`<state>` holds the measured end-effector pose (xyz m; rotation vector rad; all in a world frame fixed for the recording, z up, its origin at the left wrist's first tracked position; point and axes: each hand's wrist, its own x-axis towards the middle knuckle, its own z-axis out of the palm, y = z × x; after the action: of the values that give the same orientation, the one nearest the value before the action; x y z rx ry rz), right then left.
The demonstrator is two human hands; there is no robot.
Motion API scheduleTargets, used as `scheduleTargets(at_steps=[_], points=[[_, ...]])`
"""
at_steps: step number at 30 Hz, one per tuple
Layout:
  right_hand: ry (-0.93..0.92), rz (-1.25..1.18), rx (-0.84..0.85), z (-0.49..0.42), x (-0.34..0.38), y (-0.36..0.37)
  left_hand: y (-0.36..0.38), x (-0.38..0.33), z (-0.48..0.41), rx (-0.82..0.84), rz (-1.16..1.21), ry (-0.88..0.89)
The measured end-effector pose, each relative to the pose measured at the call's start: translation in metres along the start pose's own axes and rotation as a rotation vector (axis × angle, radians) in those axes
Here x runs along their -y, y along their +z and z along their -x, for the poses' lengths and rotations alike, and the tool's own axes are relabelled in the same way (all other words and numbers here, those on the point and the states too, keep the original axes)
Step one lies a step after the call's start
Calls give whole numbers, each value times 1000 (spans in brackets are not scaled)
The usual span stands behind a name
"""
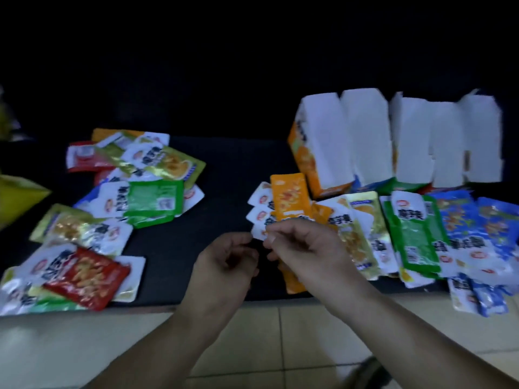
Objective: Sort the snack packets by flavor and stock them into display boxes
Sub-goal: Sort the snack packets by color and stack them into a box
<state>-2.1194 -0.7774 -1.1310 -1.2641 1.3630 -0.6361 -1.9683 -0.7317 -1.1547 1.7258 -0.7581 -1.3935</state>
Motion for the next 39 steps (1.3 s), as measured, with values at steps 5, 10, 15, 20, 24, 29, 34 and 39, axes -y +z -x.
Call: scheduleTargets(at_steps=[5,10,15,20,24,29,34,39], points=[[1,94,21,-24,15,40,-47,14,-5,26,-67,125],[-177,436,151,-69,34,99,-125,13,-23,-172,-427,425],[-282,751,218,-112,54,164,-202,19,-26,-485,-793,503],[-212,937,304,-128,46,192,-237,57,-8,-419,-1078,101],[-275,896,230,-122,31,189,-229,82,-14,-362,-1017,88],[-334,1053,258,-112,28,174,-228,83,-21,-410,-924,224],[-397,1060,262,-109,29,166,-230,65,-31,-261,-974,146],[-423,1097,236,-110,32,158,-222,64,-31,-183,-1075,137]])
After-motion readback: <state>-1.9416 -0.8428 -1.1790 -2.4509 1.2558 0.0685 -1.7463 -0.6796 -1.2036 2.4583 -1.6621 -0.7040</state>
